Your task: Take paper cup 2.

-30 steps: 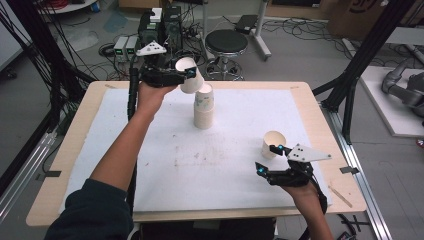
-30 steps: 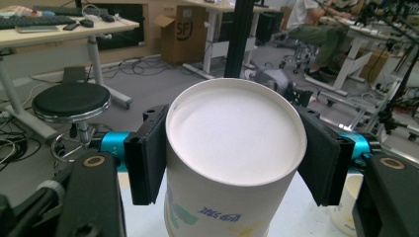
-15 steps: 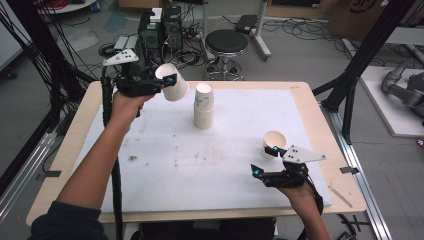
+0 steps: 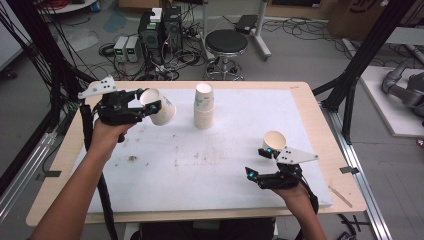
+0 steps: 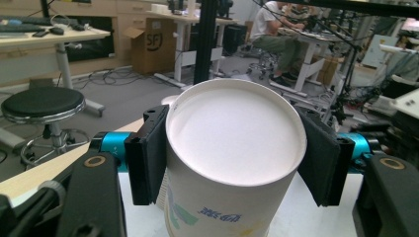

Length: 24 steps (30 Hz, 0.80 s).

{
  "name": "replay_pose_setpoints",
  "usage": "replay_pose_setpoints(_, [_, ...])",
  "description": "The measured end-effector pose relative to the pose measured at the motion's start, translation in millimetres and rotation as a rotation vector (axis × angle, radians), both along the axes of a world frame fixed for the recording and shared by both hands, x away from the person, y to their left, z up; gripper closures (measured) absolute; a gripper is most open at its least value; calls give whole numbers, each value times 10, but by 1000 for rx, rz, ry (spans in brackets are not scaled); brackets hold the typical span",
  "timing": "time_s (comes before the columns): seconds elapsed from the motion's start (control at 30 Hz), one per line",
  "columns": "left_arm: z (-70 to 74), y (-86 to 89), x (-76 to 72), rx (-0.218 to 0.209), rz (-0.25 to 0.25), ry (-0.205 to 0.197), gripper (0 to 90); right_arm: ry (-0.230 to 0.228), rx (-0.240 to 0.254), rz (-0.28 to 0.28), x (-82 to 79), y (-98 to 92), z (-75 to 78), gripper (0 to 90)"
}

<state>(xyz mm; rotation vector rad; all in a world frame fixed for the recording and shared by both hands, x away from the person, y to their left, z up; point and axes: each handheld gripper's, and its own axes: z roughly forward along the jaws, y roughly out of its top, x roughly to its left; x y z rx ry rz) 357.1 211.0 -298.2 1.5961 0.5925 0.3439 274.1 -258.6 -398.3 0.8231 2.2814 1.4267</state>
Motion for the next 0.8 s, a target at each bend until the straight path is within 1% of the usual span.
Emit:
replay_pose_setpoints(0.17, [-120, -35, -157, 11, -22, -15, 354, -4, 2, 12, 7, 23, 0, 204])
replay_pose_setpoints(0.23, [-180, -53, -212, 33, -24, -20, 353, -8, 0, 21, 13, 40, -4, 203])
replay_pose_setpoints(0.37, [-303, -68, -300, 52, -26, -21, 353, -1, -4, 31, 20, 77, -19, 203])
replay_pose_setpoints(0.47, [-390, -77, -352, 54, -27, -18, 353, 3, -13, 42, 33, 107, -31, 203])
replay_pose_setpoints(0.6, [-455, -92, -384, 55, -36, -16, 353, 10, -14, 67, 32, 124, -32, 203])
replay_pose_setpoints(0.67, [-478, -103, -400, 51, -38, -16, 353, 13, -11, 71, 38, 126, -29, 203])
replay_pose_setpoints(0.8, [-530, -137, -434, 64, -46, -8, 353, 10, -15, 69, 48, 135, -36, 203])
